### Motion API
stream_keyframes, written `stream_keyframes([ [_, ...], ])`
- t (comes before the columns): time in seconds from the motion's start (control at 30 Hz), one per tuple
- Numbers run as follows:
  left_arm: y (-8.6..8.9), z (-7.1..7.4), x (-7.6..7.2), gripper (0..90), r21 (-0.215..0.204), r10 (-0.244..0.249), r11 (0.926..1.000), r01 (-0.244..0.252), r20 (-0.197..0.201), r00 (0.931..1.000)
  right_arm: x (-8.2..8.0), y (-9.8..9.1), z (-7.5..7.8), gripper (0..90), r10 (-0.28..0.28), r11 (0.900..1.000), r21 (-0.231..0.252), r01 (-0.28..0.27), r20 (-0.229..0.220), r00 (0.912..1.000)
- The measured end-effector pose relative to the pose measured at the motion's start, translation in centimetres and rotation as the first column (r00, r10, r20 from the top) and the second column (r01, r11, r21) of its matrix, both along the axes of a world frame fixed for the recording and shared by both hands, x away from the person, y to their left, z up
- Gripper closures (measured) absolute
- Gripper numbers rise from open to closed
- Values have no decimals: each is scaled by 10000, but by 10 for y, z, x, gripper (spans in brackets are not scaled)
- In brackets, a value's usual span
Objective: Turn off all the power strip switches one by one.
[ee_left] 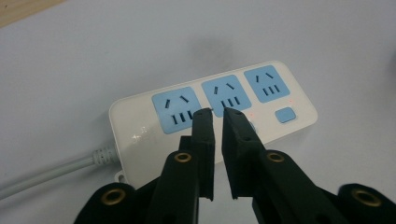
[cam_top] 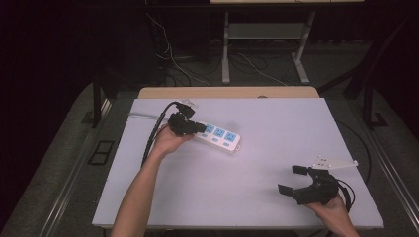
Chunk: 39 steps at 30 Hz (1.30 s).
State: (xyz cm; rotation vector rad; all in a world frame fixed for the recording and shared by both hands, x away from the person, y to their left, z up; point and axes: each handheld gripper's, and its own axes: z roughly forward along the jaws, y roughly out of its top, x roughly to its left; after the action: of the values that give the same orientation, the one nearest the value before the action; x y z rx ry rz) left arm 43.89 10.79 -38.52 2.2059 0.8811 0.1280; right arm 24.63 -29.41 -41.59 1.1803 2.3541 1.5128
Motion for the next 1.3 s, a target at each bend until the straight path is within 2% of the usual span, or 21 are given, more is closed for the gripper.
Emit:
stream_keyframes([
  [0.17,0,-4,3,886,-29,105,9999,-105,-49,9999,0,0,0,6,6,10000,-8,-6,5,10000],
  [0.53,1,-16,10,890,-30,252,9997,-253,-361,9990,0,-1,0,6,-7,10000,-8,7,16,10000],
  [0.8,-4,-23,11,890,197,23,9998,-12,-520,9986,0,0,0,6,33,10000,-52,-34,-5,10000],
  [1.03,-8,-28,11,889,458,55,9989,-35,-432,9990,0,0,0,6,34,10000,-62,-34,-3,10000],
  [1.13,-8,-29,11,889,397,124,9992,-108,-391,9992,0,0,0,6,40,10000,-59,-40,2,10000],
  [1.2,-10,-29,10,878,587,168,9981,-161,-106,9998,0,0,0,6,49,10000,-71,-49,-9,10000],
  [1.3,-11,-28,9,887,696,179,9974,-175,-48,9998,0,0,0,6,58,9999,-92,-58,-7,10000],
])
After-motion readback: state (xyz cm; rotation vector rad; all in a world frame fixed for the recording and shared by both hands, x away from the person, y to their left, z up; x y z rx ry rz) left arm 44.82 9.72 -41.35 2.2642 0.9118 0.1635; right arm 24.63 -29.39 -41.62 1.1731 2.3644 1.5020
